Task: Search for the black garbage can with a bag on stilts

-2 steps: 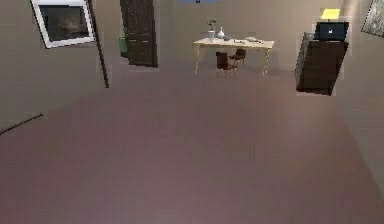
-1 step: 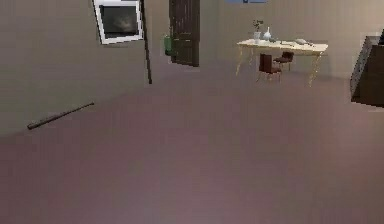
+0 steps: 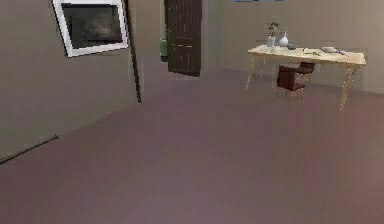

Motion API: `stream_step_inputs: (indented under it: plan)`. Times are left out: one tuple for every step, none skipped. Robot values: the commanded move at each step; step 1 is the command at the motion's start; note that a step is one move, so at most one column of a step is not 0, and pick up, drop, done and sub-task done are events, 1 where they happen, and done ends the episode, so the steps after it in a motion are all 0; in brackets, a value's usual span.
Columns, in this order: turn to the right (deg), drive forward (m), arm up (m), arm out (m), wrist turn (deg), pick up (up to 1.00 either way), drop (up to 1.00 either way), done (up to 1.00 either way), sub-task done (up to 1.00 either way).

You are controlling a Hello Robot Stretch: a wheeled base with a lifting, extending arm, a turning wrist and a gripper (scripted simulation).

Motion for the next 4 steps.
stream_step_inputs:
  plan:
    - [0.0, 1.0, 0.0, 0.0, 0.0, 0.0, 0.0, 0.0, 0.0]
    - [0.0, 1.0, 0.0, 0.0, 0.0, 0.0, 0.0, 0.0, 0.0]
    - [0.0, 1.0, 0.0, 0.0, 0.0, 0.0, 0.0, 0.0, 0.0]
    - [-9.0, 0.0, 0.0, 0.0, 0.0, 0.0, 0.0, 0.0, 0.0]
